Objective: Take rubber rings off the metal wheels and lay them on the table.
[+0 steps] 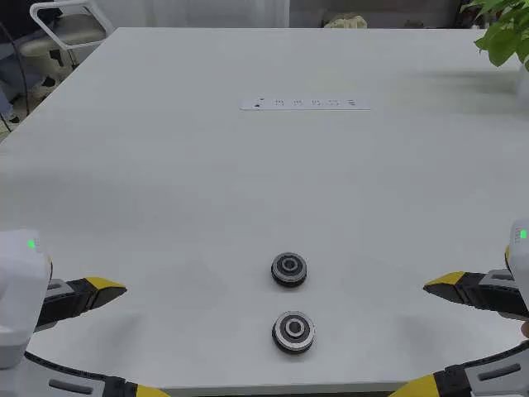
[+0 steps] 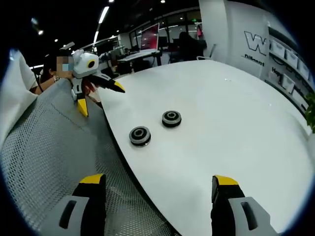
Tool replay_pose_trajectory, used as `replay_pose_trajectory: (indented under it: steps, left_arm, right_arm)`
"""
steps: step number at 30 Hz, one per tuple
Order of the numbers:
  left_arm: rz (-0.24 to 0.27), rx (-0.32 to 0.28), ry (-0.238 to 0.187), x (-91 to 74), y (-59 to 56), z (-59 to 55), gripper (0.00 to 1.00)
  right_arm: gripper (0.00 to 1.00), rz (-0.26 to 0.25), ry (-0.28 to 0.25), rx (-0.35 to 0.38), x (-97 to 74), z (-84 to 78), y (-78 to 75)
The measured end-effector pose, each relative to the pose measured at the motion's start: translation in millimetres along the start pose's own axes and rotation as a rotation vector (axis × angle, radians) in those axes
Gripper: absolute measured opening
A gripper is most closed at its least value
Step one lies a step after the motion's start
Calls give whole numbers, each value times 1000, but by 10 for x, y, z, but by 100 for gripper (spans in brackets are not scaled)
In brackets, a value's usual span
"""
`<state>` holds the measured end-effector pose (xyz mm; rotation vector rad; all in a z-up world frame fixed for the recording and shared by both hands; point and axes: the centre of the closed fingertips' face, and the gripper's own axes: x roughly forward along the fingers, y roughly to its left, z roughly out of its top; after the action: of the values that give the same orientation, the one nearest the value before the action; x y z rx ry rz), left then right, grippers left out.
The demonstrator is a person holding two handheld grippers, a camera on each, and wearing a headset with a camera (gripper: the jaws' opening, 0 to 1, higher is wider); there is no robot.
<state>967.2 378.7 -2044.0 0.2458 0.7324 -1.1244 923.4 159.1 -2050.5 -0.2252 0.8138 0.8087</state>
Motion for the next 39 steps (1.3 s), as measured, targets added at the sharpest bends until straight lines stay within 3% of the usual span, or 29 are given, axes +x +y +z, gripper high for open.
replay_pose_trajectory:
  steps: [39]
  left_arm:
    - [-8,16,11,4,-21,-8,94]
  right_arm:
    - [87,12,6,-19,11,-3,30]
